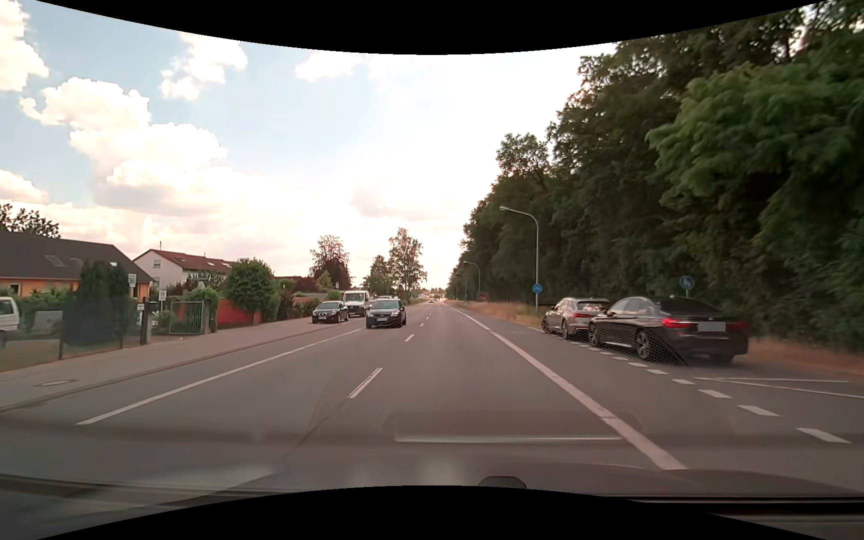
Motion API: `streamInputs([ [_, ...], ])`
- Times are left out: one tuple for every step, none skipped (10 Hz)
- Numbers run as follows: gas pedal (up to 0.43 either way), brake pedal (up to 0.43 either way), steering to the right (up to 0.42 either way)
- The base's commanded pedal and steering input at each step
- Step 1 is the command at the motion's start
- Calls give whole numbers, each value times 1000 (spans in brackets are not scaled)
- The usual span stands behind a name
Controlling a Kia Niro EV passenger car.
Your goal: Follow the waypoints while adhering to traffic rules and regulations
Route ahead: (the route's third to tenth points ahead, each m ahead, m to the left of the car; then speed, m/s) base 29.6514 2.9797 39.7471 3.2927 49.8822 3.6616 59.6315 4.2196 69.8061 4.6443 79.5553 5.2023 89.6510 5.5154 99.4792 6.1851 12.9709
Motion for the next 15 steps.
streamInputs([
  [28,0,-11],
  [20,0,-11],
  [0,0,-10],
  [0,0,-10],
  [0,0,-10],
  [0,0,-10],
  [0,0,-10],
  [0,0,-10],
  [0,0,-10],
  [0,0,-10],
  [0,0,-9],
  [0,0,-9],
  [0,0,-9],
  [0,0,-9],
  [0,0,-9],
])
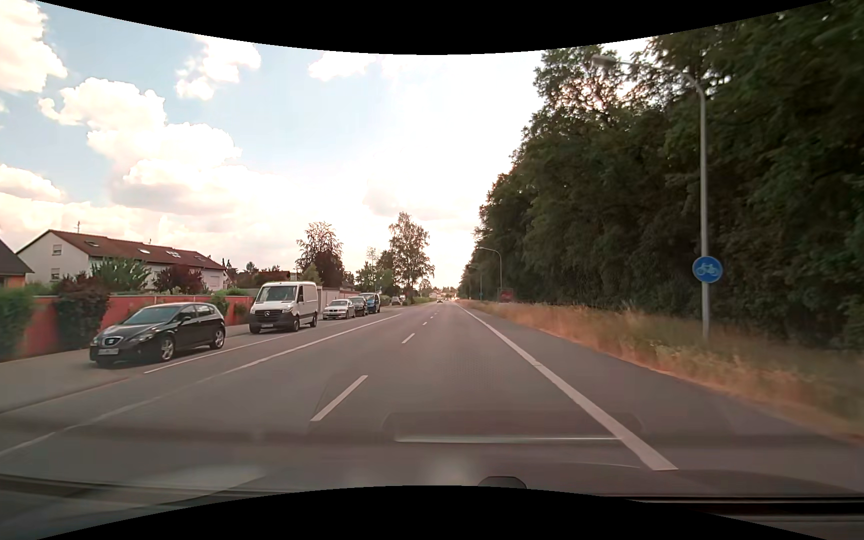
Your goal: Follow the waypoints while adhering to traffic rules and regulations
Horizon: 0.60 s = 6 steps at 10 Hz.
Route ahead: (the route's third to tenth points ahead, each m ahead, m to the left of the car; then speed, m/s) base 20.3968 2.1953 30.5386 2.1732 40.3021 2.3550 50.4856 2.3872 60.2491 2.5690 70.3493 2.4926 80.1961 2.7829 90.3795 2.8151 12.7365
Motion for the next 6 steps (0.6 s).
streamInputs([
  [0,0,-9],
  [0,0,-9],
  [8,0,-8],
  [8,0,-8],
  [8,0,-8],
  [8,0,-8],
])
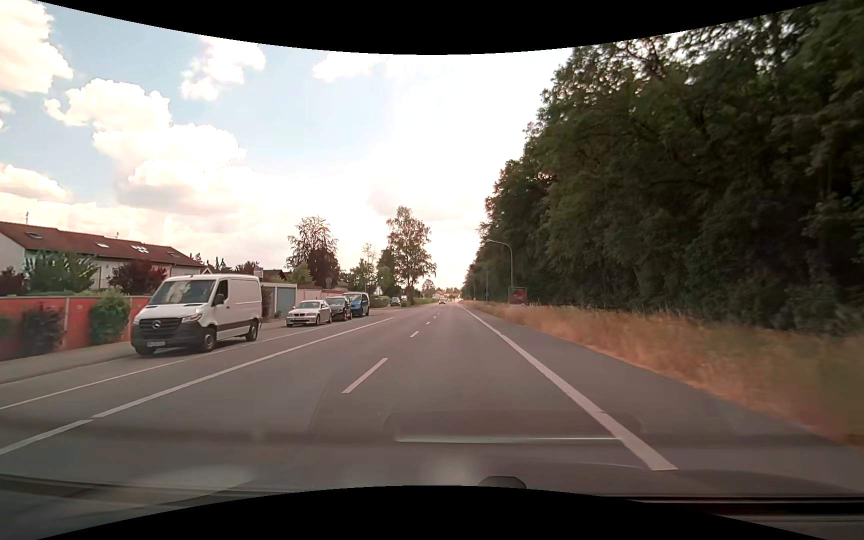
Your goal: Follow the waypoints while adhering to traffic rules and regulations
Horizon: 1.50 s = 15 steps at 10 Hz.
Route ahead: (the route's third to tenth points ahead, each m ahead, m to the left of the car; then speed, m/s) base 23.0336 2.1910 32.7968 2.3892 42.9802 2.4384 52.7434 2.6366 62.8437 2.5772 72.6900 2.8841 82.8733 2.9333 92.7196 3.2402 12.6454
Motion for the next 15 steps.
streamInputs([
  [8,0,-8],
  [8,0,-7],
  [8,0,-7],
  [8,0,-7],
  [8,0,-7],
  [8,0,-7],
  [8,0,-7],
  [8,0,-6],
  [8,0,-6],
  [8,0,-5],
  [8,0,-4],
  [8,0,-4],
  [8,0,-3],
  [8,0,-3],
  [8,0,-3],
])
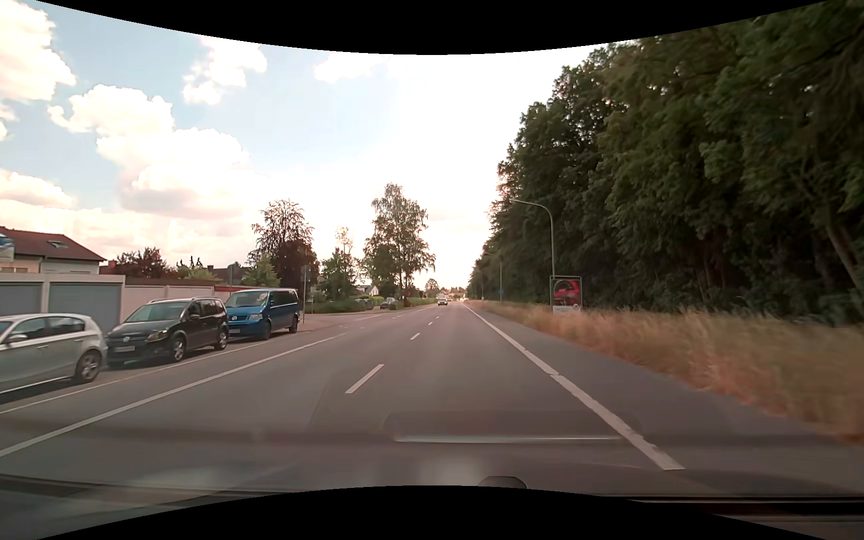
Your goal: Follow the waypoints while adhering to traffic rules and regulations
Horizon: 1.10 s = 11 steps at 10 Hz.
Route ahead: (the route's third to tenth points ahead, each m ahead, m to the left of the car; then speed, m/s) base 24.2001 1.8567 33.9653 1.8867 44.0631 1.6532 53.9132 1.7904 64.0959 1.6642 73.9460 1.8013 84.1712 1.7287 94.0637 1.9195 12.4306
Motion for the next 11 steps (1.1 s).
streamInputs([
  [8,0,-2],
  [8,0,-3],
  [8,0,-3],
  [20,0,-3],
  [20,0,-3],
  [20,0,-3],
  [20,0,-3],
  [20,0,-4],
  [20,0,-4],
  [20,0,-4],
  [20,0,-4],
])
